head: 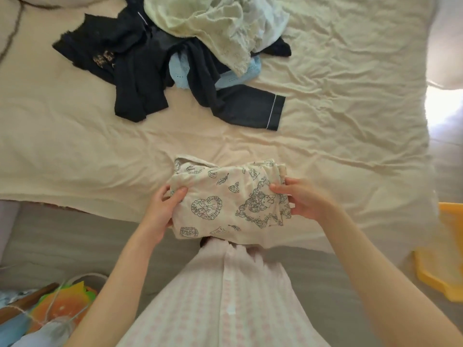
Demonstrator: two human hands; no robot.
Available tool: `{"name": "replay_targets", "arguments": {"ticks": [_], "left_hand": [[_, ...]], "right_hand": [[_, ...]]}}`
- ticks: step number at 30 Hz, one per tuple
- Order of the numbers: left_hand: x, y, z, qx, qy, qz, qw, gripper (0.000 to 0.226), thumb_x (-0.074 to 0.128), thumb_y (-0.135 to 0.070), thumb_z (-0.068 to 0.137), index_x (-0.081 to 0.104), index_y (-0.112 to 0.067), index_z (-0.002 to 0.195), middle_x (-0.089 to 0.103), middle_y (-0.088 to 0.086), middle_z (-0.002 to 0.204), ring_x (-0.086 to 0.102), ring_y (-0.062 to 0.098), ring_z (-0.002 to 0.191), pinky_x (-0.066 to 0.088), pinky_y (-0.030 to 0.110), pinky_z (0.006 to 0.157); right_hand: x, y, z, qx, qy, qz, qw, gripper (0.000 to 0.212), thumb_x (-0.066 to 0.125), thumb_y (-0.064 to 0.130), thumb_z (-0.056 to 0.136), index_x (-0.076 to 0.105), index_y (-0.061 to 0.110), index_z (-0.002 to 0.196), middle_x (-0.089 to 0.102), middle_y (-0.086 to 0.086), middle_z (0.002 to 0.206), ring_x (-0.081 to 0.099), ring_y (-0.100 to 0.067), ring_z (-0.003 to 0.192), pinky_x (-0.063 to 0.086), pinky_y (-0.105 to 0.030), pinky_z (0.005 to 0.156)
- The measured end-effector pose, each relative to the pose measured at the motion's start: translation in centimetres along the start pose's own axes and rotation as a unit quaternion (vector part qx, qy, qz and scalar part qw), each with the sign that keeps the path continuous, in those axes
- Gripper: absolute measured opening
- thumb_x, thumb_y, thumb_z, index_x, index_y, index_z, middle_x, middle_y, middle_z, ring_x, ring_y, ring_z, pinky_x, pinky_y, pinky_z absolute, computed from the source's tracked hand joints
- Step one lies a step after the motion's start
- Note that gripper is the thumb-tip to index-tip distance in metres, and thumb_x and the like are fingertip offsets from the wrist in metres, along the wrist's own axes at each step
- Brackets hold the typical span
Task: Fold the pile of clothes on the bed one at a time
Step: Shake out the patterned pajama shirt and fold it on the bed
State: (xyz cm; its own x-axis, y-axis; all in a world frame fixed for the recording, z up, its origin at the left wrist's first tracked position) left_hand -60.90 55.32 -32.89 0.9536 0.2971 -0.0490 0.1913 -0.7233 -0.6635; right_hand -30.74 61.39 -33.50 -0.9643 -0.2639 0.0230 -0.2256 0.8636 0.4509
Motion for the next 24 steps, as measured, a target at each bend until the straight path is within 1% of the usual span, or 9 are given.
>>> {"name": "replay_targets", "arguments": {"ticks": [3,6,8,10,13,16,20,22,24], "left_hand": [[3.6,0.6,-2.2,-0.007,0.048,0.032,0.998,0.011,0.062,-0.026,0.088,0.058,-0.025,0.098,0.066,0.001,0.091,0.064,0.018,0.075,0.047,0.032,0.065],[8.5,0.5,-4.7,0.0,0.085,0.054,0.995,0.007,0.062,-0.026,0.088,0.058,-0.027,0.094,0.066,-0.001,0.085,0.064,0.014,0.072,0.05,0.033,0.065],[12.2,0.4,-6.5,0.007,0.106,0.065,0.992,0.006,0.063,-0.025,0.088,0.057,-0.026,0.092,0.066,-0.001,0.083,0.064,0.013,0.07,0.05,0.034,0.065],[16.4,0.3,-8.6,0.019,0.139,0.085,0.986,0.009,0.062,-0.024,0.089,0.058,-0.024,0.096,0.067,0.0,0.083,0.065,0.012,0.069,0.051,0.034,0.064],[22.5,0.9,-11.9,0.037,0.172,0.108,0.979,0.015,0.064,-0.025,0.087,0.057,-0.023,0.101,0.069,-0.002,0.083,0.067,0.009,0.07,0.053,0.031,0.057],[29.4,2.9,-14.9,0.045,0.189,0.112,0.975,0.017,0.064,-0.026,0.086,0.056,-0.026,0.101,0.07,-0.003,0.081,0.068,0.01,0.069,0.054,0.03,0.054],[39.7,7.4,-19.2,0.041,0.201,0.12,0.971,0.012,0.063,-0.026,0.088,0.055,-0.03,0.097,0.069,-0.005,0.08,0.068,0.01,0.068,0.054,0.03,0.057],[45.1,9.4,-21.2,0.025,0.224,0.132,0.965,0.016,0.061,-0.026,0.089,0.054,-0.027,0.103,0.069,-0.003,0.084,0.069,0.012,0.07,0.053,0.031,0.057],[49.6,11.0,-23.2,0.004,0.242,0.147,0.959,0.023,0.061,-0.026,0.089,0.051,-0.024,0.11,0.068,0.001,0.092,0.068,0.017,0.078,0.055,0.035,0.063]], "right_hand": [[-3.0,-3.1,-4.0,-0.01,-0.026,0.047,0.998,0.028,0.067,0.018,0.085,0.064,0.014,0.112,0.07,-0.004,0.104,0.064,-0.024,0.1,0.054,-0.043,0.077],[-7.1,-5.7,-8.1,-0.029,-0.058,0.09,0.994,0.026,0.067,0.019,0.085,0.064,0.017,0.111,0.071,-0.002,0.104,0.065,-0.022,0.099,0.053,-0.042,0.077],[-10.4,-7.5,-10.7,-0.043,-0.077,0.116,0.989,0.026,0.067,0.02,0.085,0.064,0.017,0.111,0.072,0.0,0.102,0.066,-0.02,0.096,0.054,-0.039,0.073],[-14.0,-9.4,-13.3,-0.058,-0.093,0.144,0.983,0.027,0.067,0.02,0.086,0.064,0.017,0.112,0.073,0.001,0.1,0.068,-0.018,0.092,0.054,-0.037,0.069],[-19.6,-12.5,-16.6,-0.078,-0.095,0.186,0.975,0.029,0.067,0.018,0.085,0.064,0.013,0.113,0.074,-0.002,0.098,0.072,-0.02,0.086,0.056,-0.036,0.063],[-25.9,-16.0,-19.4,-0.093,-0.098,0.226,0.965,0.032,0.068,0.016,0.083,0.063,0.008,0.114,0.074,-0.006,0.097,0.072,-0.02,0.081,0.057,-0.032,0.057],[-35.1,-21.4,-22.8,-0.102,-0.105,0.253,0.956,0.044,0.073,0.02,0.073,0.062,0.007,0.114,0.073,-0.008,0.101,0.072,-0.024,0.086,0.057,-0.034,0.059],[-39.6,-24.1,-24.7,-0.104,-0.123,0.269,0.95,0.048,0.074,0.021,0.07,0.061,0.007,0.115,0.072,-0.01,0.103,0.071,-0.026,0.09,0.057,-0.037,0.063],[-43.4,-26.6,-26.6,-0.1,-0.135,0.293,0.941,0.047,0.073,0.019,0.07,0.06,0.007,0.114,0.073,-0.011,0.101,0.071,-0.026,0.09,0.058,-0.037,0.063]]}}
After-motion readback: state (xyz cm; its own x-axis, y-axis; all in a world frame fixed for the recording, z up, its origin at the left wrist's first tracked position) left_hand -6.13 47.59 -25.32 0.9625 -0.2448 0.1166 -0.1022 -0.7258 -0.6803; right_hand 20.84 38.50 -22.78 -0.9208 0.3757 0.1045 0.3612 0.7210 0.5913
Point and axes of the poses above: each hand's wrist, its own z-axis towards the middle knuckle, its own x-axis out of the palm, y = z × x, the point moved 8 cm from there along z, towards the middle knuckle
